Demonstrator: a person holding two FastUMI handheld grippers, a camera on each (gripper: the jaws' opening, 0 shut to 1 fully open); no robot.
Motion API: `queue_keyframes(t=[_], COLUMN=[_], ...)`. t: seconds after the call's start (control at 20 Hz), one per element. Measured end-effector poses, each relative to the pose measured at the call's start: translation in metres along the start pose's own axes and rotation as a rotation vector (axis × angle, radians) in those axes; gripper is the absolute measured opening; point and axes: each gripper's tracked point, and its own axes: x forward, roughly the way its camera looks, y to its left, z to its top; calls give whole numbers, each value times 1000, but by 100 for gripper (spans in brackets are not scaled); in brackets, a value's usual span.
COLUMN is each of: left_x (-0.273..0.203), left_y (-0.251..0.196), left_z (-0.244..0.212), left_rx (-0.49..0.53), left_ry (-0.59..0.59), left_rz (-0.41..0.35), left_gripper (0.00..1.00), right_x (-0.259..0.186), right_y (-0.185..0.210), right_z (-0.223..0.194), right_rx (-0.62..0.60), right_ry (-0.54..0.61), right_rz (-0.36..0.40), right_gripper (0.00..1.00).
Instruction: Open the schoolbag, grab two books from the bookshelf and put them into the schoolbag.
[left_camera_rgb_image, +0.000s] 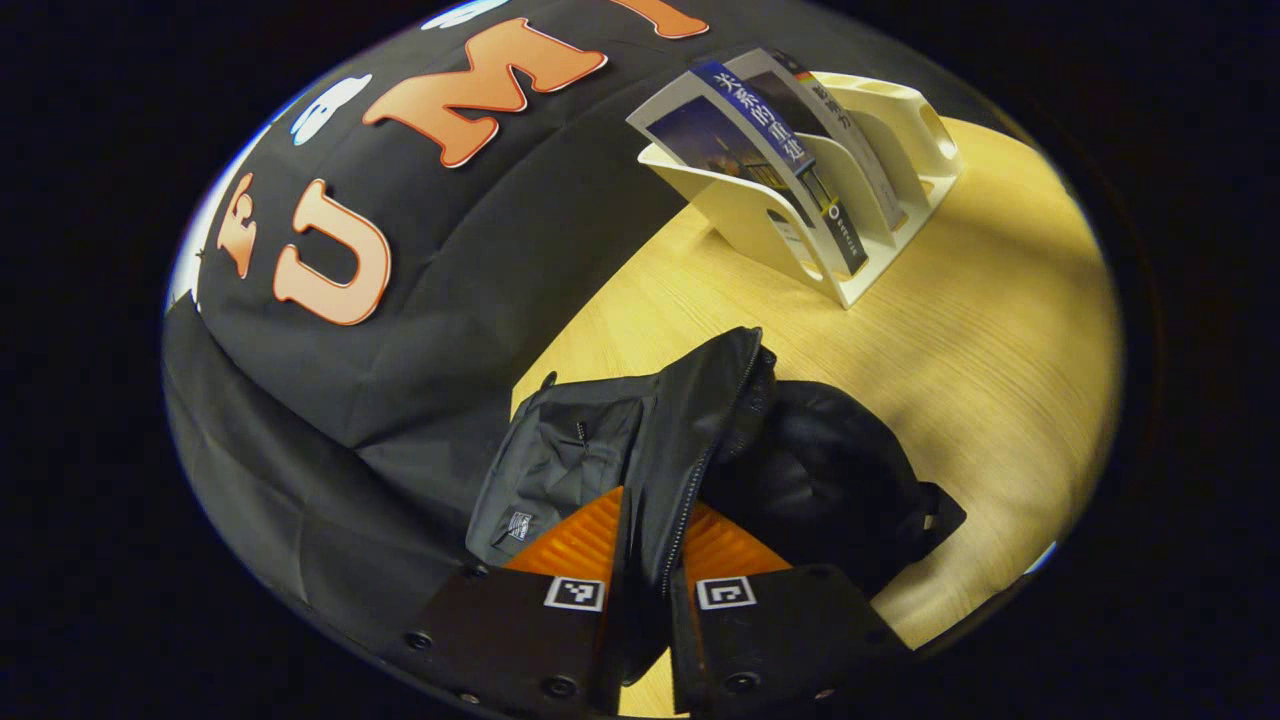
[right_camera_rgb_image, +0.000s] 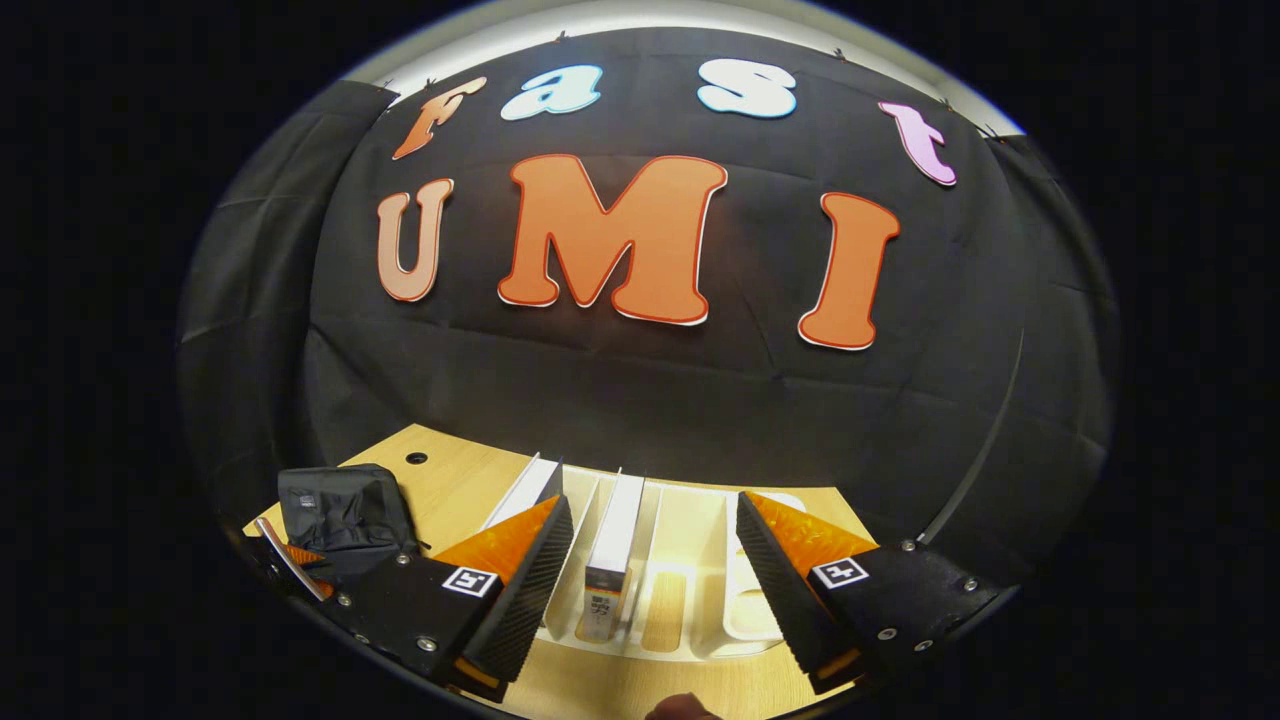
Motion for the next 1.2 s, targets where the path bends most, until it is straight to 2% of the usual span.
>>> queue_keyframes(t=[0.1, 0.2, 0.6, 0.75, 0.95, 1.2], left_x=[-2, -5, -8, -6, -13, -15], left_y=[8, 19, 59, 76, 88, 112], left_z=[4, 5, 18, 23, 34, 40], left_rx=[-29, -56, -159, -129, -160, -242], left_ry=[-12, -26, -72, -93, -135, -138], left_rz=[-57, -111, -282, -299, -385, -489], left_gripper=[13, 11, 9, 9, 9, 8], right_x=[4, 10, 27, 33, 46, 68], right_y=[9, 19, 52, 64, 85, 98], right_z=[3, 7, 22, 26, 17, 14], right_rx=[3, -2, -61, -73, -64, -74], right_ry=[13, 27, 85, 114, 208, 305], right_rz=[-6, -12, -19, -12, 37, 53], right_gripper=[98, 98, 98, 98, 98, 98])
